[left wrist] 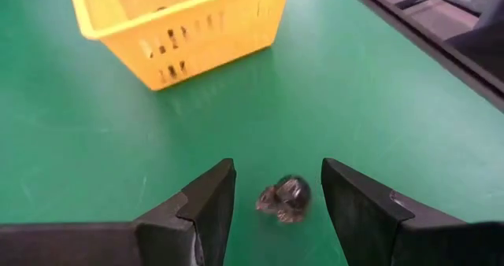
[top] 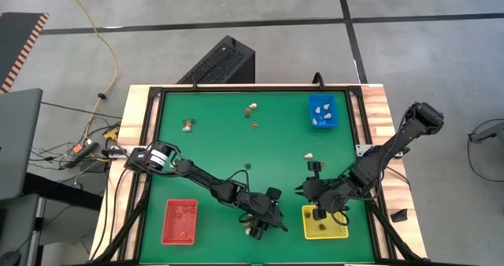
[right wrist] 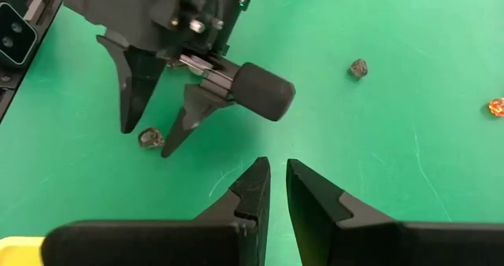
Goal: Sort Halloween decoration
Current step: Put the black skull toy into the yellow bin
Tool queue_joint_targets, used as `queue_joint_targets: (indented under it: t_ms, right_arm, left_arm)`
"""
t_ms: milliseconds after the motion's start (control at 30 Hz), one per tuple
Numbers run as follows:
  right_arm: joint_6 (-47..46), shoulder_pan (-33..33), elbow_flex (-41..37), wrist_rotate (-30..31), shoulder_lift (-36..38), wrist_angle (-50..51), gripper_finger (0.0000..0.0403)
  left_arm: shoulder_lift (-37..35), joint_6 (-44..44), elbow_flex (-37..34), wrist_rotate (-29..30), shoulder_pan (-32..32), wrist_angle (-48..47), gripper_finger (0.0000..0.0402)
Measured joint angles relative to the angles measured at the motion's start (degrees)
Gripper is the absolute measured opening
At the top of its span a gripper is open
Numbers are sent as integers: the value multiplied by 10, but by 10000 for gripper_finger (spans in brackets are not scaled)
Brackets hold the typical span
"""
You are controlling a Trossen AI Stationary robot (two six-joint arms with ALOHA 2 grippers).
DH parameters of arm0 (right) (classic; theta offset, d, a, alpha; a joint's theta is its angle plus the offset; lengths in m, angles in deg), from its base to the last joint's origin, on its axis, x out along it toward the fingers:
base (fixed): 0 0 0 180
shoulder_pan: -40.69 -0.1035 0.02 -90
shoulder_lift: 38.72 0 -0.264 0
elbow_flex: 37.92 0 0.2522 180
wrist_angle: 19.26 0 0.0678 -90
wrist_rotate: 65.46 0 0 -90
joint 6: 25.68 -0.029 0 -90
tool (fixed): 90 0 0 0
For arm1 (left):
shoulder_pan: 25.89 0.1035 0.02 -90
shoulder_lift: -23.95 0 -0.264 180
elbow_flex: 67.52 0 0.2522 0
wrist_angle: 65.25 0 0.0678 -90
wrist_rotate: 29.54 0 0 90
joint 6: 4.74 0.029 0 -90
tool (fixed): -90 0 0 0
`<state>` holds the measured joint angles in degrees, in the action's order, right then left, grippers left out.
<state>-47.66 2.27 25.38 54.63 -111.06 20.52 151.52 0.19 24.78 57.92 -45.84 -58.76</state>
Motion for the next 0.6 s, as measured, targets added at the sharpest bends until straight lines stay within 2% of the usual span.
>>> queue_joint_targets:
  t_ms: [267, 400, 600]
  right_arm:
    - [0, 0, 0, 0, 0, 0, 76]
    - [0, 0, 0, 0, 0, -1, 76]
    - [0, -3, -1, -1, 0, 1, 76]
  left_arm:
    - [12, 0, 2, 1, 0, 16, 180]
    - [39, 3, 22, -26, 0, 28, 180]
    - [45, 2, 49, -28, 0, -24, 180]
